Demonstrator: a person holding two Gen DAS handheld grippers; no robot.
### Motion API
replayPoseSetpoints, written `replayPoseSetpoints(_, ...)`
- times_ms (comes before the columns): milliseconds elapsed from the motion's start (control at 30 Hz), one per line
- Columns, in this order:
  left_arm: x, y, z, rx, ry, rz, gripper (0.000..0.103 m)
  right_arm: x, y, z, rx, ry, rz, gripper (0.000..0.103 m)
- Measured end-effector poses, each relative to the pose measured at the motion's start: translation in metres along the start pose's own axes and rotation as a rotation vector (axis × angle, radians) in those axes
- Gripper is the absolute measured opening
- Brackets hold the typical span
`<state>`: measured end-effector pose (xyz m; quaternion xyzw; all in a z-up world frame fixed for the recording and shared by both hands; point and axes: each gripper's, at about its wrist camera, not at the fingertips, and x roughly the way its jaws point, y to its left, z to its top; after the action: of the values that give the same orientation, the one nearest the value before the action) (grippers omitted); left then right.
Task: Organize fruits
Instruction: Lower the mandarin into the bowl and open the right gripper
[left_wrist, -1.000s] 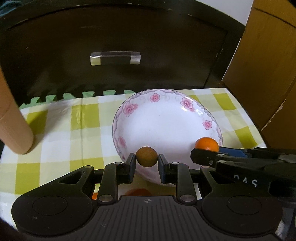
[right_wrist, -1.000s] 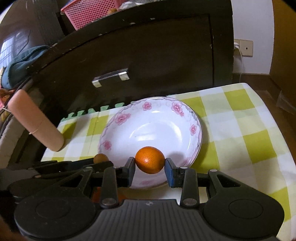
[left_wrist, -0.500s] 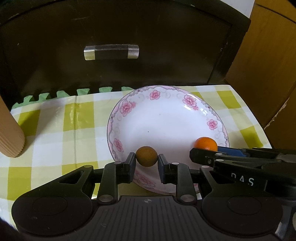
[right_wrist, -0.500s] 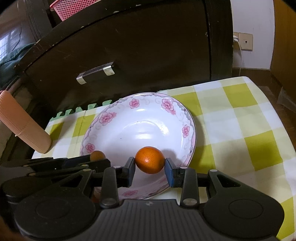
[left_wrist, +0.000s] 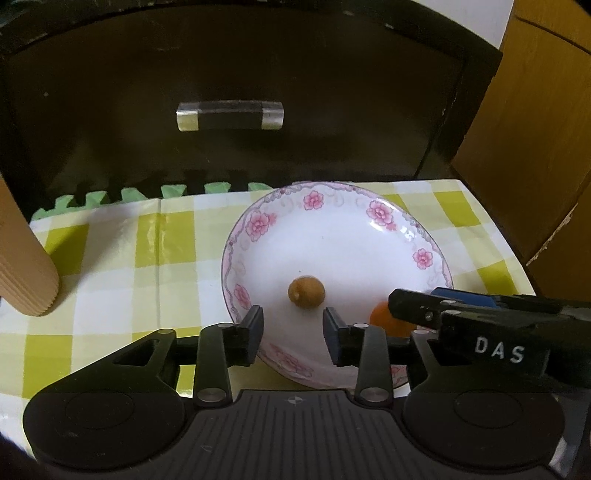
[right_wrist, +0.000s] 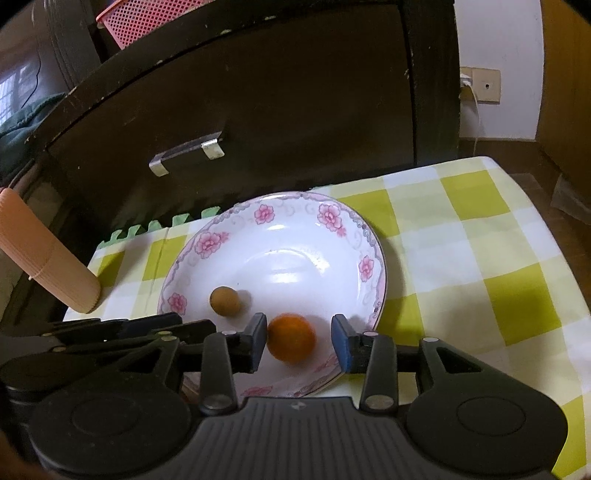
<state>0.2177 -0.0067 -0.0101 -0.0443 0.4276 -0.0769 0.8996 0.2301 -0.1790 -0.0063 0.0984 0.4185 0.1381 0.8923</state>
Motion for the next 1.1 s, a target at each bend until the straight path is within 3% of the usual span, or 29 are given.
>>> replayPoseSetpoints(467, -0.029, 0.006, 0.002, -0.016, -0.039, 0.006, 0.053, -0.033, 0.01, 0.006, -0.004, -0.061, 0.003, 0.042)
replayPoseSetpoints(1100, -0.047, 0.011, -0.009, -0.02, -0.033, 0.013, 0.057, -0.056, 0.026, -0.015, -0.031, -0.042, 0.008, 0.043)
